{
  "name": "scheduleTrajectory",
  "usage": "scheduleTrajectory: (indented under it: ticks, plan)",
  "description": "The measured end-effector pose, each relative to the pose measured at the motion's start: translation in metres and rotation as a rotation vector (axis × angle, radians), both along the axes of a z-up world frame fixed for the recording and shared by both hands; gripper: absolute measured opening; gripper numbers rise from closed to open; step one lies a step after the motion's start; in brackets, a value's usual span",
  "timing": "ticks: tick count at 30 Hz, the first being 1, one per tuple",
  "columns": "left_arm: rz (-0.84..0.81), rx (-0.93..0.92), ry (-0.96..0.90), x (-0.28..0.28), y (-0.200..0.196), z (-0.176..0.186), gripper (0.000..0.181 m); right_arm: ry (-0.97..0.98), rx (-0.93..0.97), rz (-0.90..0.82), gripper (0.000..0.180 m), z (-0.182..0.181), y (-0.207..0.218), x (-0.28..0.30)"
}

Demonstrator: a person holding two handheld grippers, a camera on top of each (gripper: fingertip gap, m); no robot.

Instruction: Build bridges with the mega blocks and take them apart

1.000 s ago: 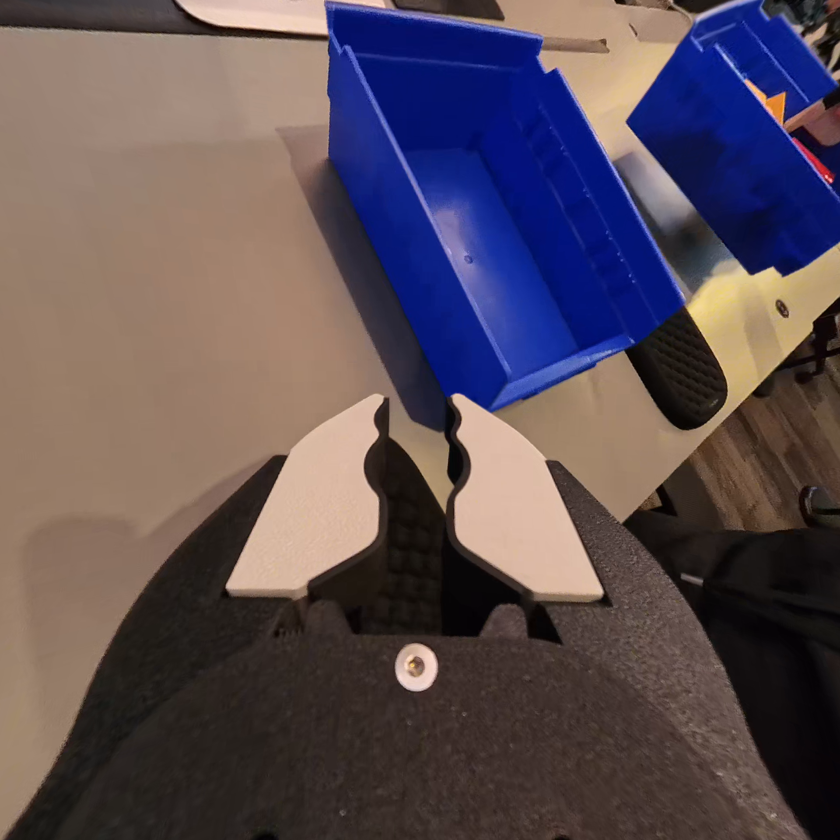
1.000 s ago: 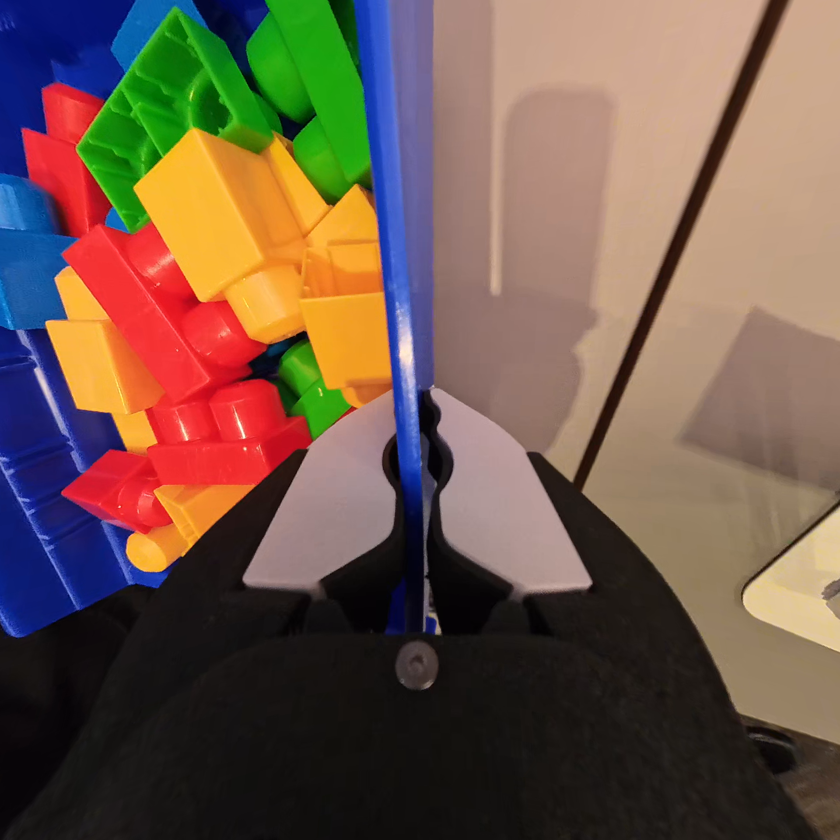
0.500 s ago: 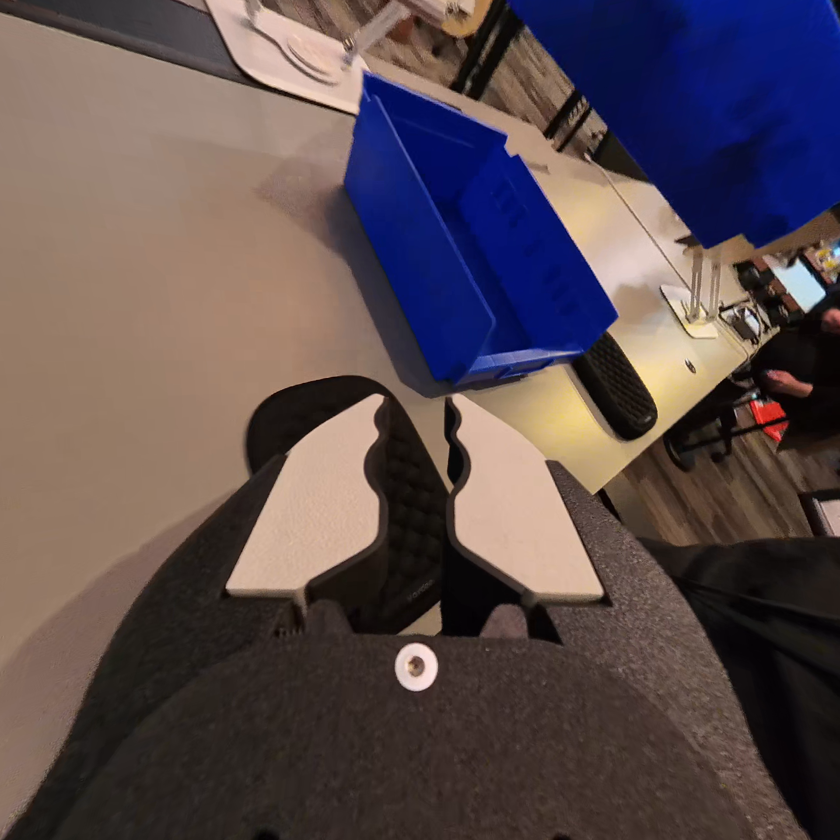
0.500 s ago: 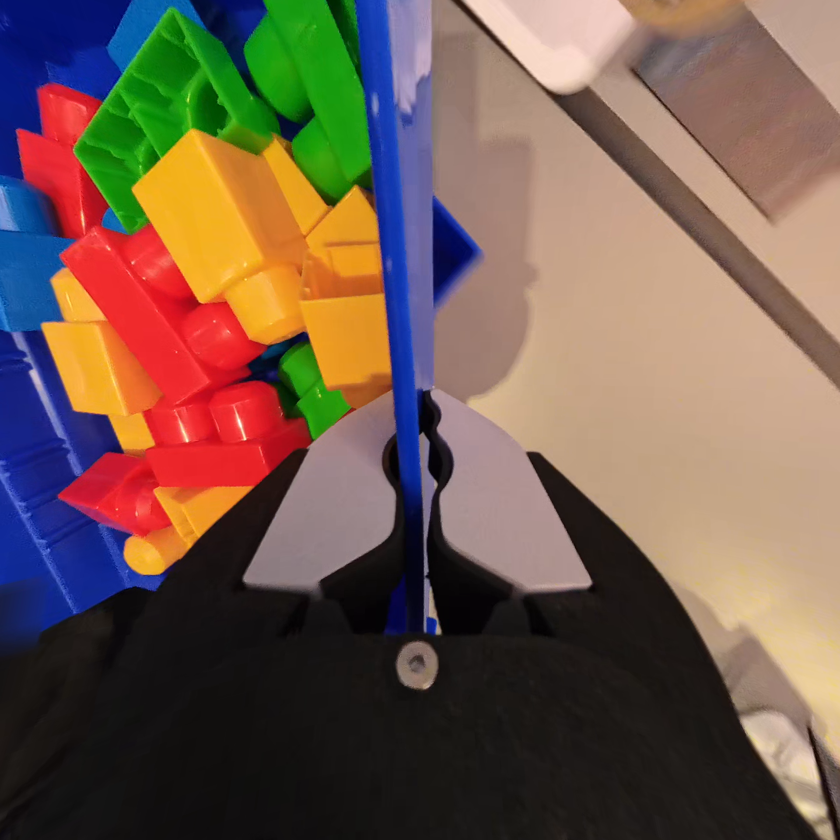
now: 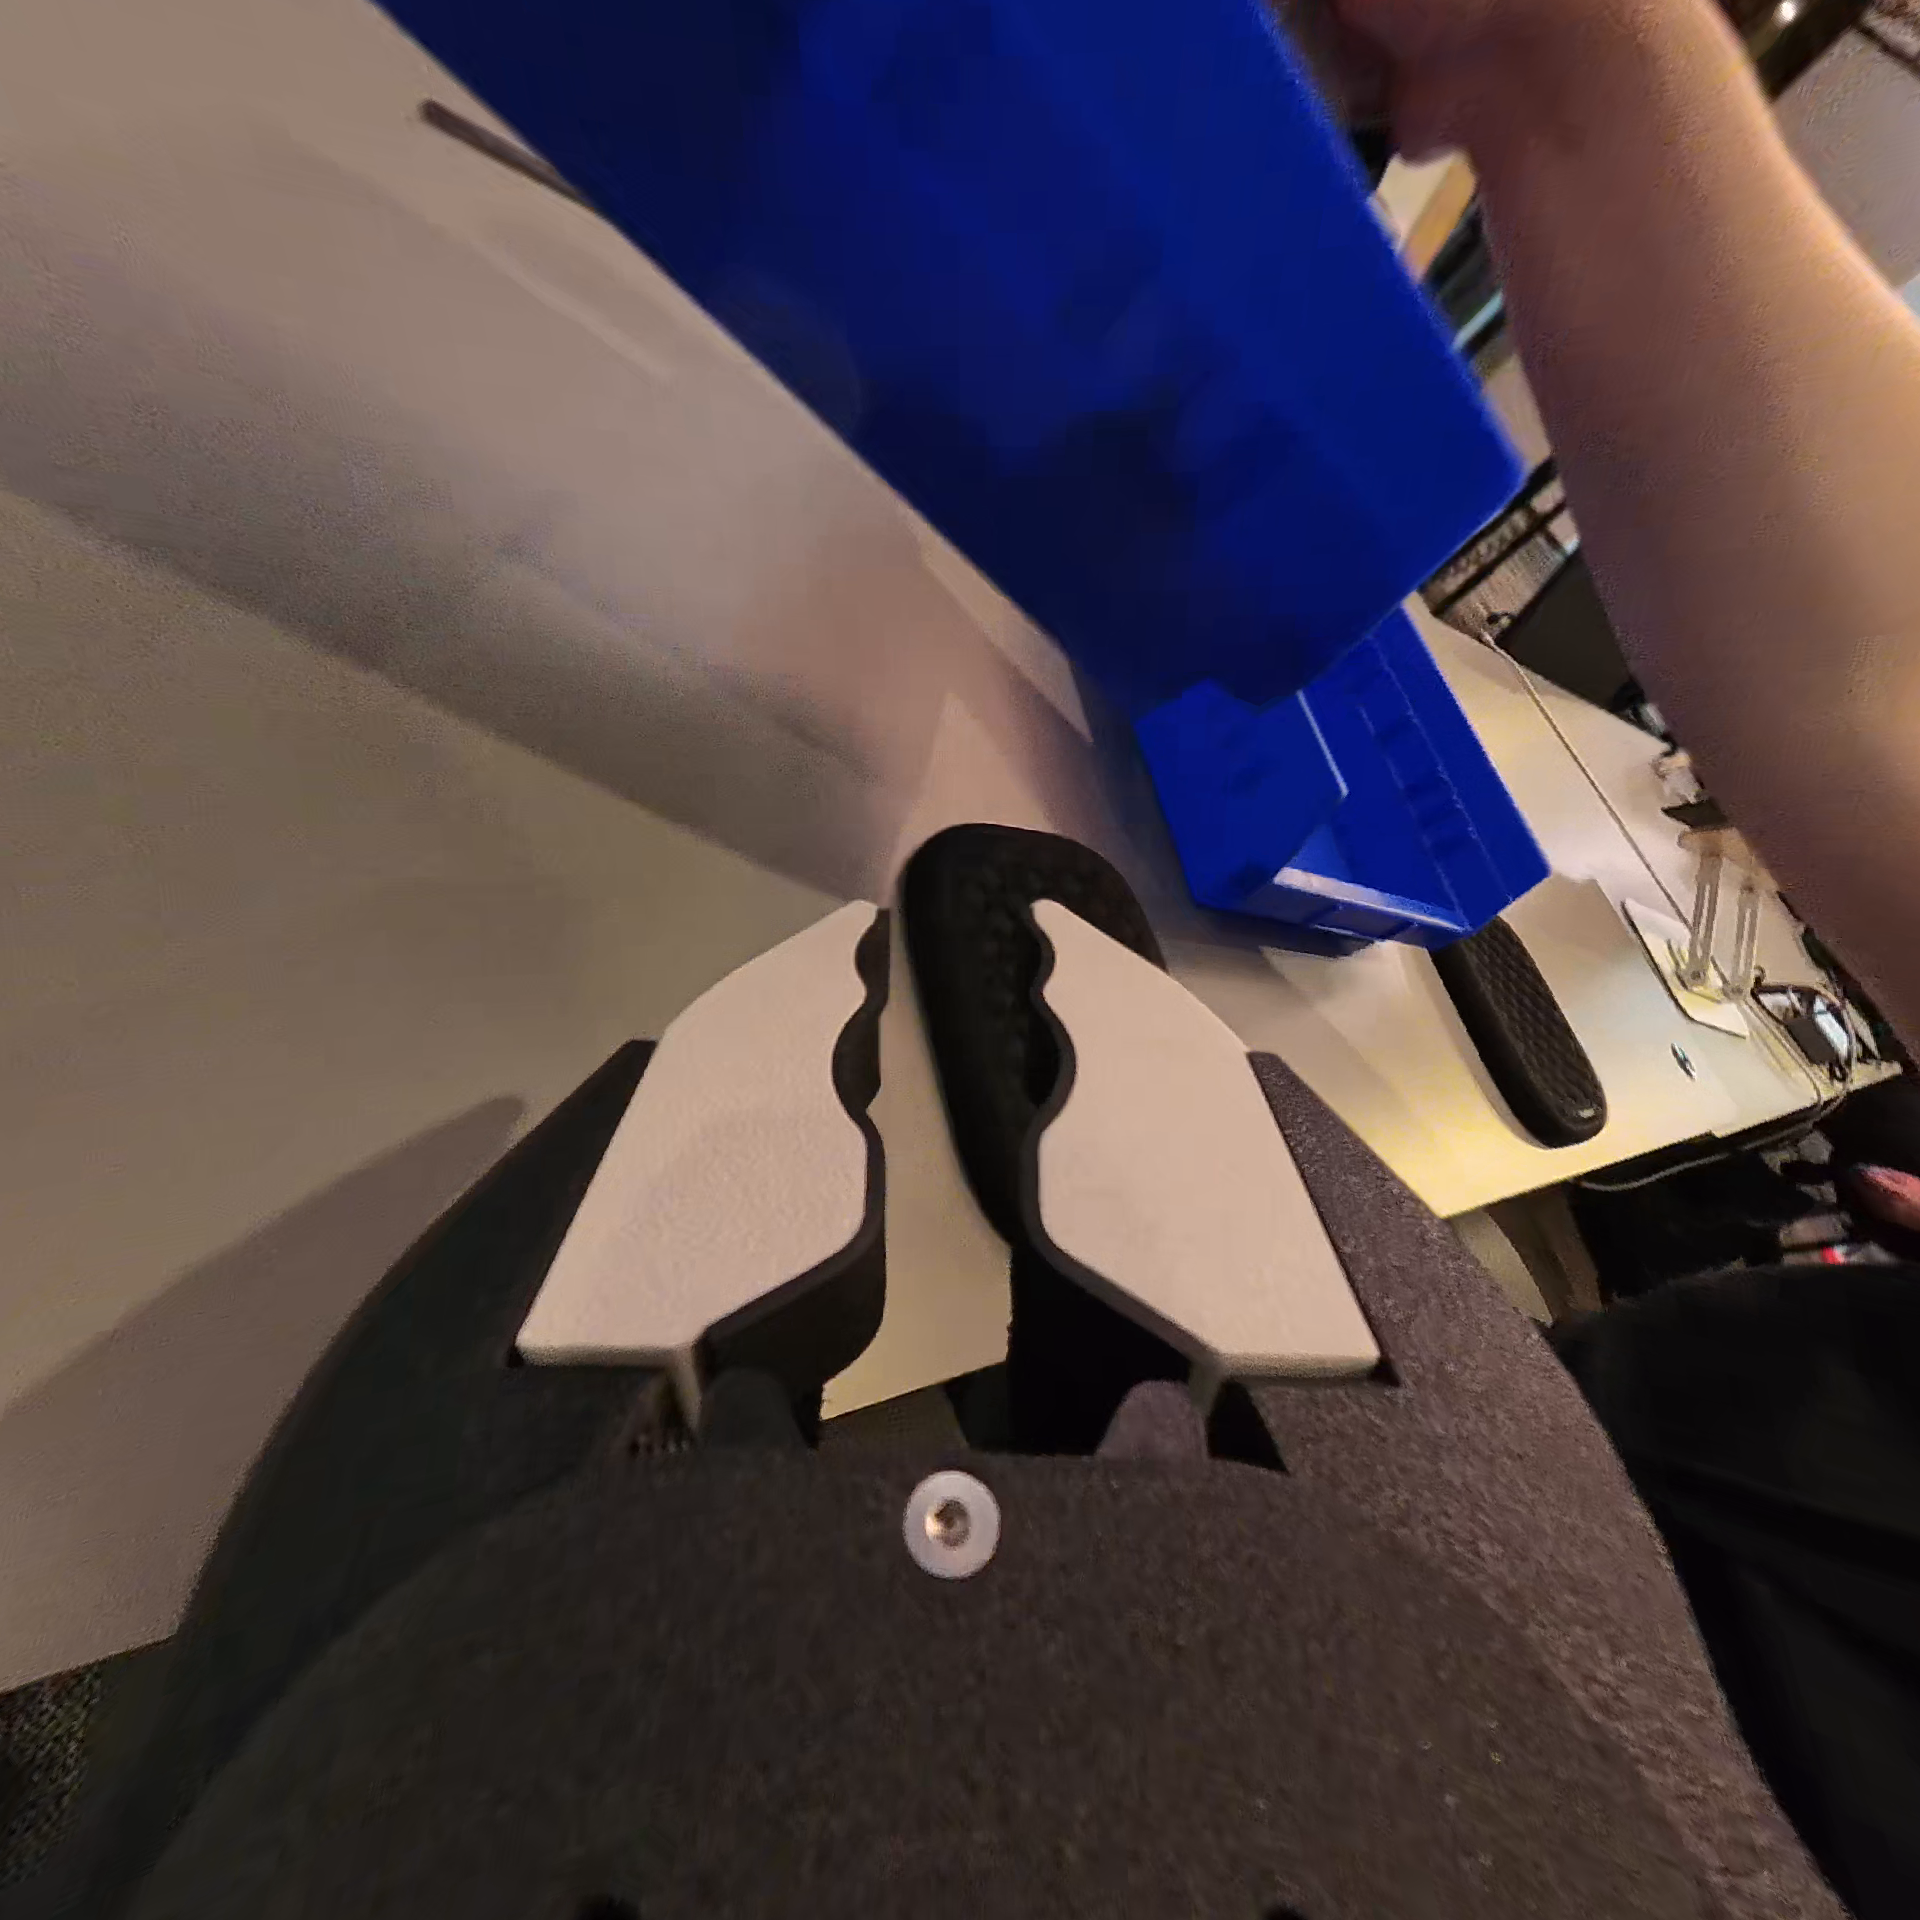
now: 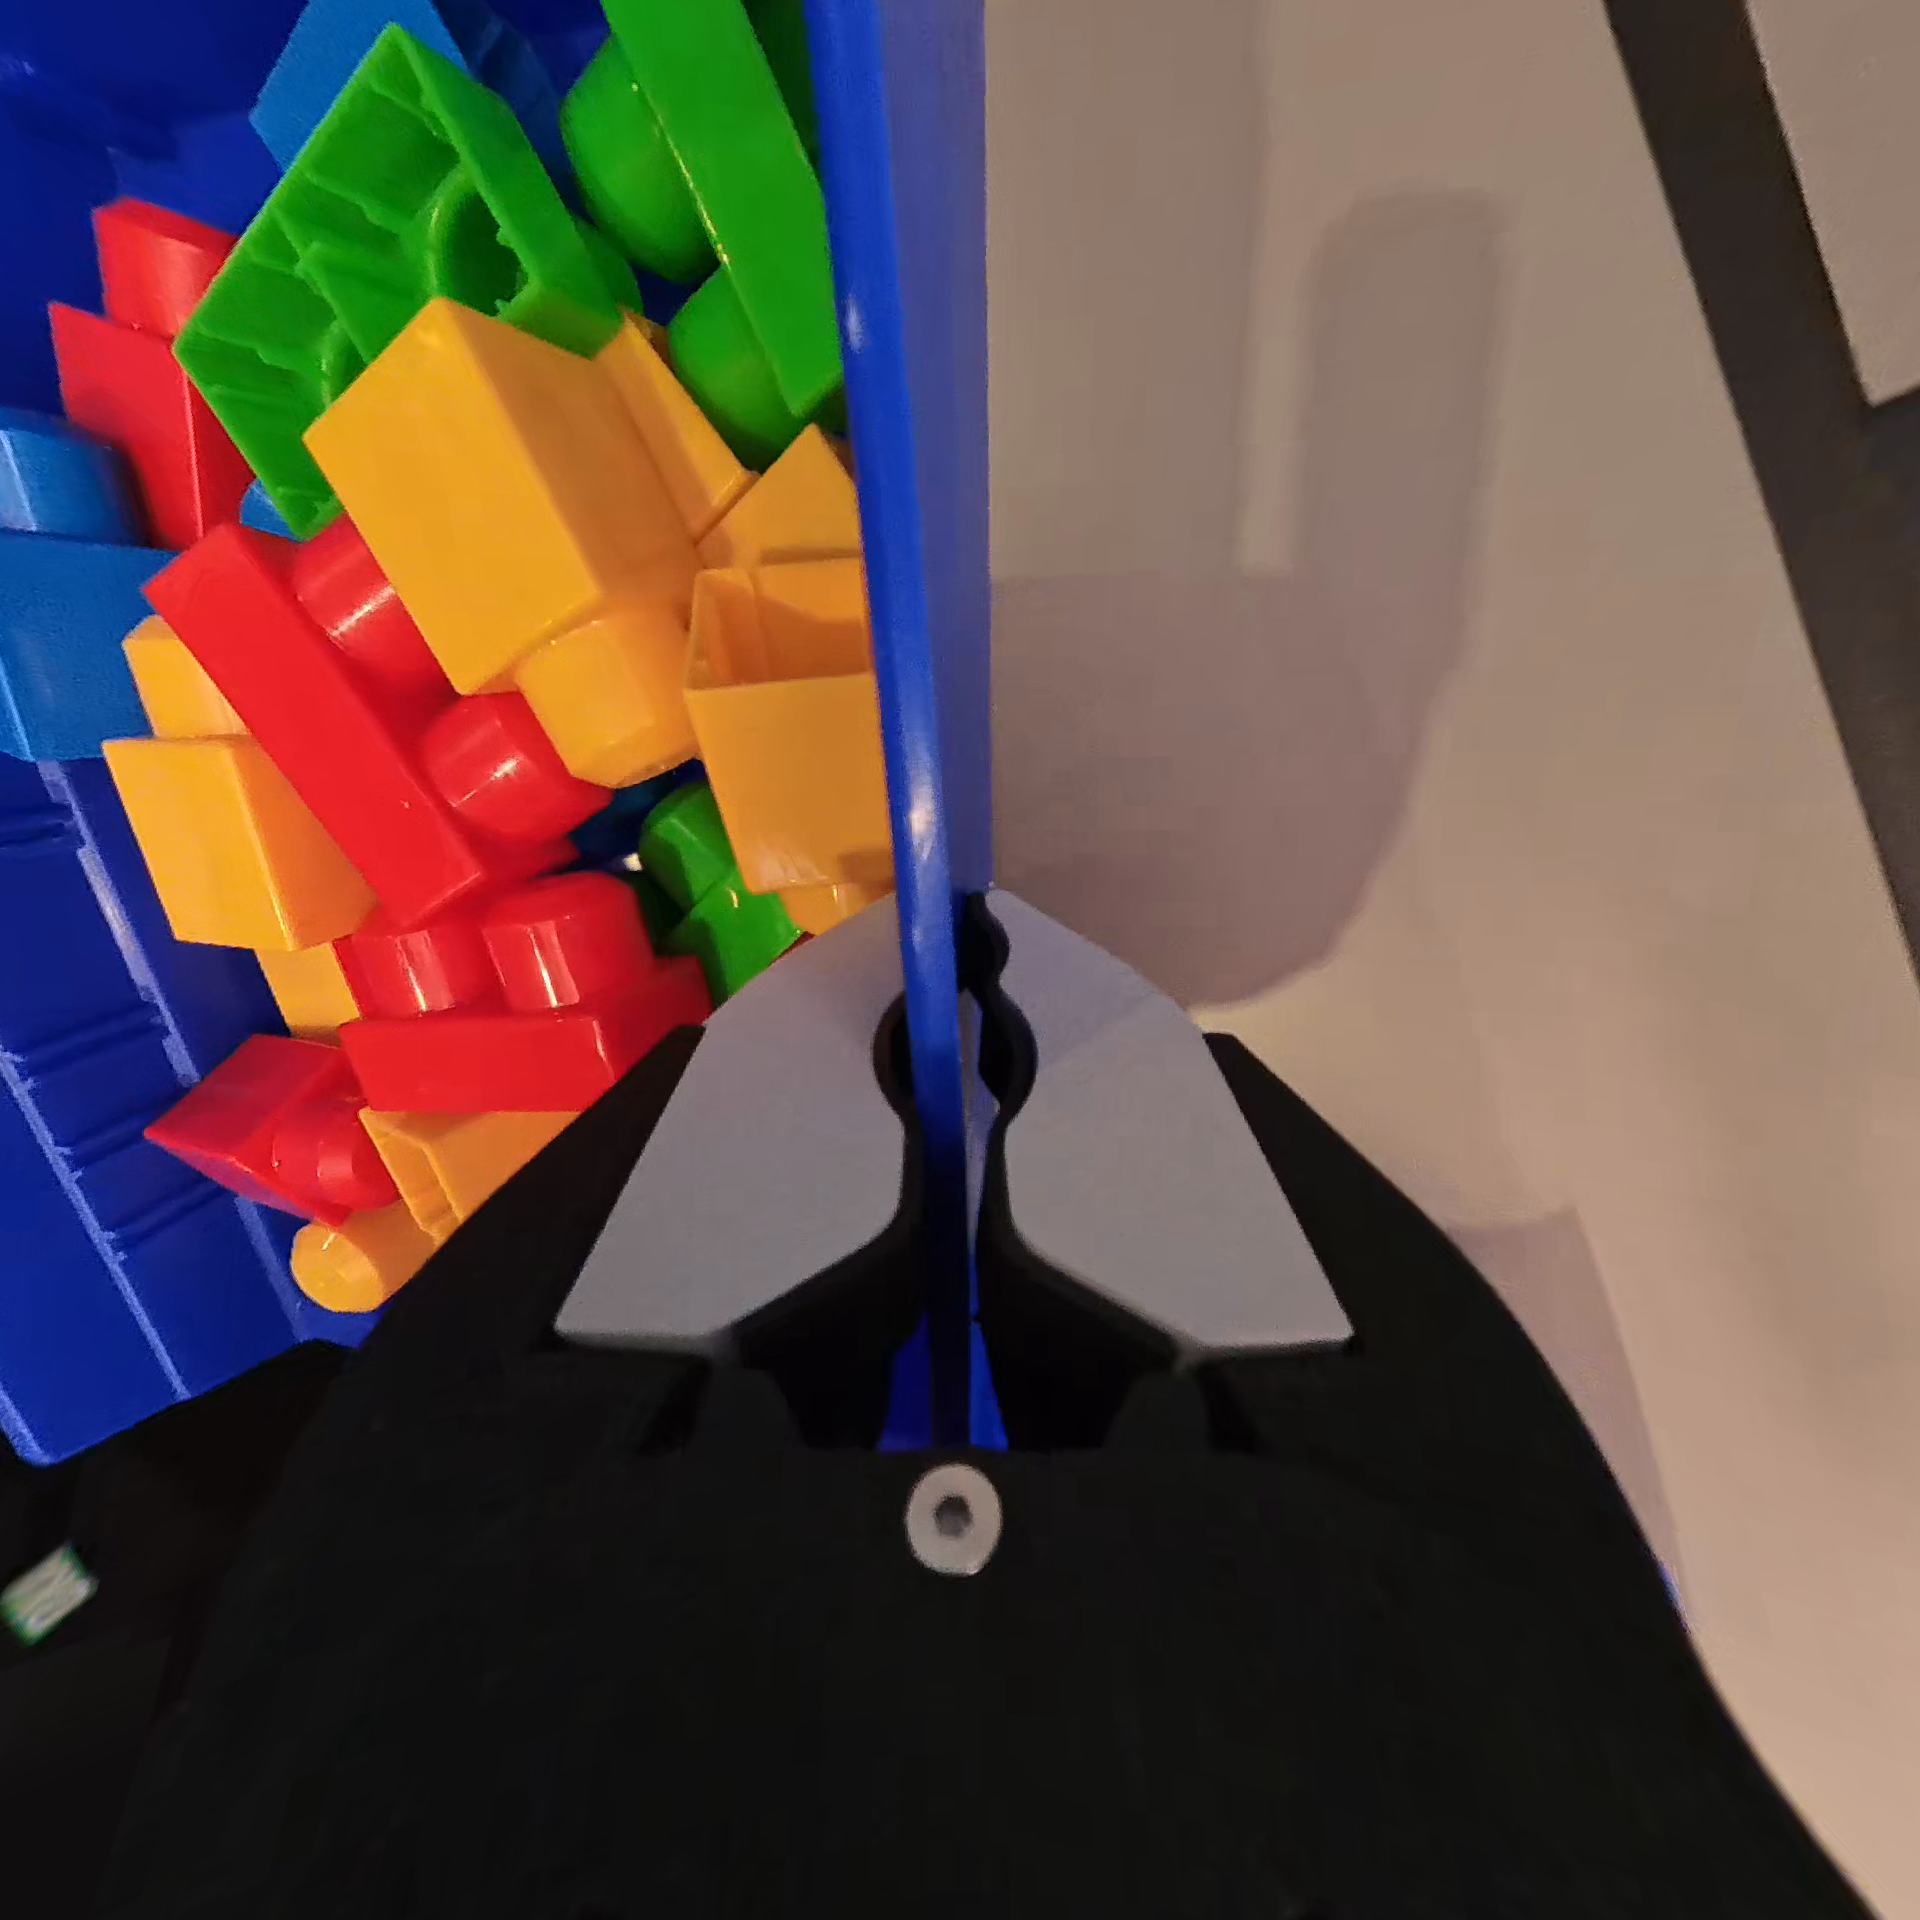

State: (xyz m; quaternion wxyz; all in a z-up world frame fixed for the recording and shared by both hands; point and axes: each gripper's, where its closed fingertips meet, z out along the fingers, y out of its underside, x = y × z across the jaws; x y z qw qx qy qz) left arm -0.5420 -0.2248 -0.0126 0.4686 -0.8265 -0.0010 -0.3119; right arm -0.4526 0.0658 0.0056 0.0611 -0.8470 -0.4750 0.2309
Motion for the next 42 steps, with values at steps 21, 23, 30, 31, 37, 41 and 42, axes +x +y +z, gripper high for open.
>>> scheduleTrajectory:
  ticks: [21,23,30,31,37,41,42]
  plan:
    - [0.356,-0.186,0.065,-0.061,0.144,-0.026,0.062,0.011,0.043,-0.227,0.014,-0.1,0.022,-0.043]
    - [0.34,-0.272,0.137,-0.063,0.149,-0.036,0.064,0.108,0.074,-0.217,0.021,-0.078,0.024,-0.045]
    - [0.313,-0.445,0.235,-0.063,0.163,-0.055,0.062,0.091,0.395,-0.081,0.055,0.003,0.021,0.023]
    - [0.305,-0.462,0.228,-0.062,0.165,-0.056,0.059,0.088,0.437,-0.067,0.055,0.013,0.017,0.038]
    - [0.181,-0.633,0.245,-0.055,0.168,-0.066,0.043,0.033,0.566,-0.029,0.055,0.027,-0.024,0.161]
    - [0.079,-0.757,0.308,-0.066,0.164,-0.066,0.018,0.047,0.53,-0.08,0.051,0.012,-0.06,0.247]
    - [0.056,-0.77,0.321,-0.068,0.164,-0.066,0.018,0.063,0.517,-0.104,0.049,0.009,-0.068,0.266]
